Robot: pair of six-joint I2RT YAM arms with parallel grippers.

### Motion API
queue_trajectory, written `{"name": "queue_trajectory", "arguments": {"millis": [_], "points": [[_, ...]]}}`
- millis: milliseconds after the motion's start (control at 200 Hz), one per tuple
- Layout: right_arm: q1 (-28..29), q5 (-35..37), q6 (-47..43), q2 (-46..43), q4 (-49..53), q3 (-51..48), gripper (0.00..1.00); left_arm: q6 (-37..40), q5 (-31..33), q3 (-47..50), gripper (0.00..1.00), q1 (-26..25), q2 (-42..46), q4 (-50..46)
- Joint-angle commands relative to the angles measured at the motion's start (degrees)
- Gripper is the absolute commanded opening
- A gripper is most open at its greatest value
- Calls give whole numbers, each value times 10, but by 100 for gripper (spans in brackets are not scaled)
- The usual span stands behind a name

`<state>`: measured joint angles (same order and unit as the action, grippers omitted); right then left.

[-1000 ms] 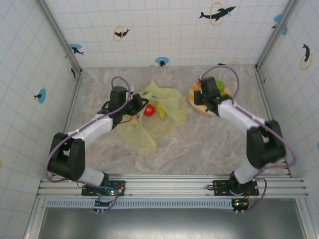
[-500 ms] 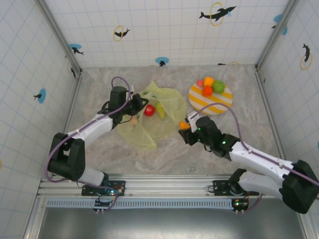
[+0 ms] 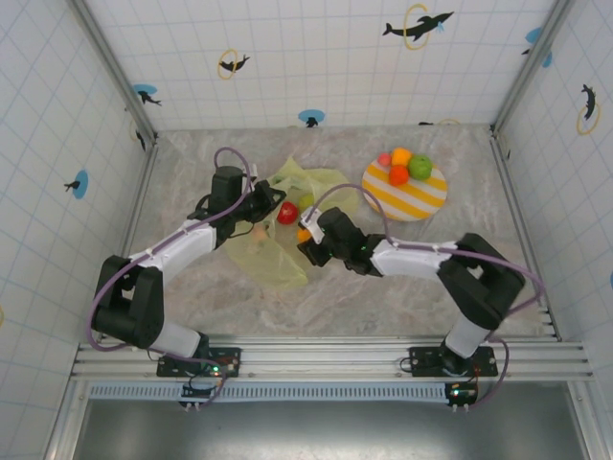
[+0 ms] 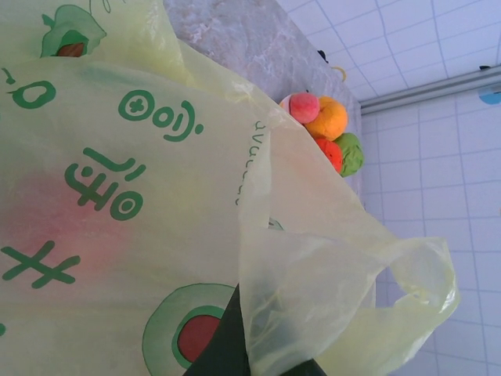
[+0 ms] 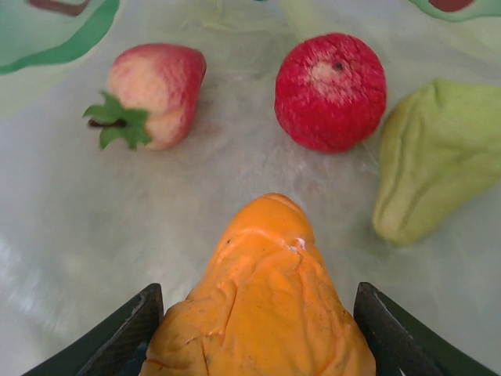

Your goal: Place the fruits into the plastic bag

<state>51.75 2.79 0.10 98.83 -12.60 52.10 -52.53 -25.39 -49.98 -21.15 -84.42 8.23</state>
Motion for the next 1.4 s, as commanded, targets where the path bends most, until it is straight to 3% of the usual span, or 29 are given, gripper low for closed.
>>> {"name": "queue_trajectory", "arguments": {"millis": [0,285,475,691,971,1181,1396], "points": [[0,-10,2,50,-79,36,58,-4,-12,-7,0,2,-1,7],[-1,-22,106,130,-244,33,62,-4,-12,-6,0,2,-1,7],[-9,-16,121,153,-256,50,65,-4,-13,-6,0,2,-1,7],[-18,-26,127,150,-232,60,75,-4,-12,-6,0,2,-1,7],[-27,-32,112,94,-197,27,84,-4,-12,-6,0,2,-1,7],[-27,-49,91,3,-154,-46,79,-3,-12,-7,0,2,1,7],[-22,-131,68,-73,-70,-94,75,-3,-10,-6,0,2,2,6]]}}
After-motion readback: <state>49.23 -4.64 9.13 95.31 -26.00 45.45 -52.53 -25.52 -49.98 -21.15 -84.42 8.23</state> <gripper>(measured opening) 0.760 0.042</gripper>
